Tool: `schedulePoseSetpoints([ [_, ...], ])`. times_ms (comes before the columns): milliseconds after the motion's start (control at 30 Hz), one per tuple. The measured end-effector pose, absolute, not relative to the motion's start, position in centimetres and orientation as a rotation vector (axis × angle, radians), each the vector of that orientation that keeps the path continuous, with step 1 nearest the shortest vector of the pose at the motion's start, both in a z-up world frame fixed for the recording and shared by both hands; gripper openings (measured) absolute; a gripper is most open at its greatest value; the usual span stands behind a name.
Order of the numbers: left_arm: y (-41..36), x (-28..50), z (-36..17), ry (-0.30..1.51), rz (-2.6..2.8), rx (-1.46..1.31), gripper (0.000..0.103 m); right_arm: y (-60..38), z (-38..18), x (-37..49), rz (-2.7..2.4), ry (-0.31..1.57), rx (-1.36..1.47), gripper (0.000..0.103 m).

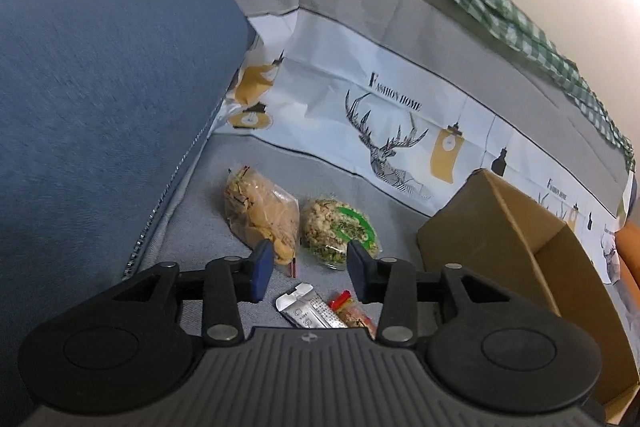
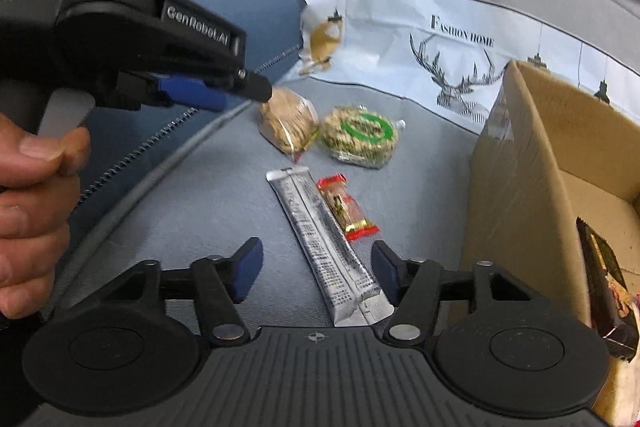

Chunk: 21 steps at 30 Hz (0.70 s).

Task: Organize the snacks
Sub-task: 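Move both tools back to the remaining snacks on the sofa, then grasp the clear cracker bag with left tool while right tool grasps silver stick packet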

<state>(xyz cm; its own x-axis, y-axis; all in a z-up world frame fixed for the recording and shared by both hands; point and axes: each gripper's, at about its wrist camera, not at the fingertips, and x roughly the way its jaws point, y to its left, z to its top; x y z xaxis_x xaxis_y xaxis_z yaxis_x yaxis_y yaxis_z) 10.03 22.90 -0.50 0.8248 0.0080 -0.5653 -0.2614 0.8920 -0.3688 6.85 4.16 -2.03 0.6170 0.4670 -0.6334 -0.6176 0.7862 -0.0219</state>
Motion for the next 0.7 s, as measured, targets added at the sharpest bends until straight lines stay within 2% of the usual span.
schedulePoseSetpoints([
  [67,23.0,10.8,-1.2,0.608,0.157,-0.448,0.047,4.3,-2.3,7.3,0.617,0.665,-0.252,0.064],
  [233,22.6,12.8,-2.5,0.636,0.172,-0.371,0.064,4.6,-2.9,8.7,0.591,0.683,-0.243,0.068],
  [400,21.9,14.5,-3.3,0.634,0.210,-0.259,0.071,5.3,-3.8,10.1,0.572,0.737,-0.230,0.069],
  [500,22.3,15.5,-4.0,0.639,0.246,-0.251,0.083,5.7,-4.0,10.5,0.581,0.764,-0.231,0.070],
  [700,24.2,17.6,-5.3,0.645,0.305,-0.304,0.083,6.0,-4.6,11.4,0.561,0.803,-0.231,0.071],
])
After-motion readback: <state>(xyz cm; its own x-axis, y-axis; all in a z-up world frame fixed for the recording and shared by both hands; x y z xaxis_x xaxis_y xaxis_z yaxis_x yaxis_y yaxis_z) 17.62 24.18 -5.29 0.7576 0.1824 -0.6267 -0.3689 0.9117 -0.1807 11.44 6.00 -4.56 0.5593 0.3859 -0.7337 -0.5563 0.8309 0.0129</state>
